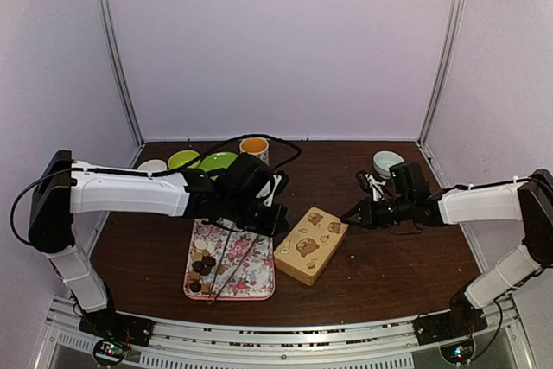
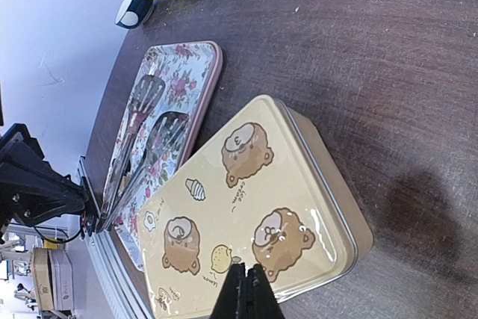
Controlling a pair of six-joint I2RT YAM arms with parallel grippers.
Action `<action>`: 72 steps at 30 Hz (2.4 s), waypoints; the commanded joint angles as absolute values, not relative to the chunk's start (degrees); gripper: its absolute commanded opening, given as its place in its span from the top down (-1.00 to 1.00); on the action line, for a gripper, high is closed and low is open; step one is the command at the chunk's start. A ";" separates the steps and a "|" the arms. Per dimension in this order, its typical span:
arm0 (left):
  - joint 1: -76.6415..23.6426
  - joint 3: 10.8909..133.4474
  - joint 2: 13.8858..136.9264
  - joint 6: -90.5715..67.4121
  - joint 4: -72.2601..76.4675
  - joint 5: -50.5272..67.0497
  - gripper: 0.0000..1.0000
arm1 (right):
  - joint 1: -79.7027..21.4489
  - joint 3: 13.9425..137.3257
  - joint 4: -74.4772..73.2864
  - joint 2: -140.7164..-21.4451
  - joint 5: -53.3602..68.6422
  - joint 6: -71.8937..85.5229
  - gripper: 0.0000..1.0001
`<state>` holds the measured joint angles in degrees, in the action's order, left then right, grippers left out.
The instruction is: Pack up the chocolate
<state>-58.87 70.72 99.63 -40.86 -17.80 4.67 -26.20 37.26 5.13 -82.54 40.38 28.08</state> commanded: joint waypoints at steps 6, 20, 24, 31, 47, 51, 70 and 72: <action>-61.19 65.04 94.85 -41.94 -12.16 1.80 1.00 | -25.98 35.60 9.44 -93.39 34.65 29.90 1.00; -61.44 56.08 101.05 -45.88 -1.12 1.86 1.00 | -27.36 41.09 5.27 -83.11 36.68 29.53 1.00; -61.48 57.36 97.78 -44.23 -4.20 0.27 1.00 | -27.34 39.38 4.98 -86.42 34.20 28.60 1.00; -62.22 58.14 92.30 -42.31 -5.81 -0.58 1.00 | -27.41 37.67 5.69 -91.87 30.71 29.45 1.00; -64.97 59.93 99.09 -44.07 -5.23 0.99 1.00 | -33.41 51.51 3.94 -91.87 31.31 29.97 1.00; -68.21 64.61 98.07 -41.26 -7.99 -0.62 1.00 | -33.71 54.26 4.93 -96.01 30.35 30.32 1.00; -71.98 68.91 112.60 -42.46 -2.82 1.13 1.00 | -33.62 57.35 4.16 -97.47 29.40 30.36 1.00; -72.06 69.01 111.76 -42.92 -3.96 0.57 1.00 | -33.57 56.78 4.56 -98.29 29.88 30.41 1.00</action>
<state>-72.20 69.84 111.33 -41.58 -2.02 0.67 -33.47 57.60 4.12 -99.39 29.74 31.22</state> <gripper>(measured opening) 0.007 0.007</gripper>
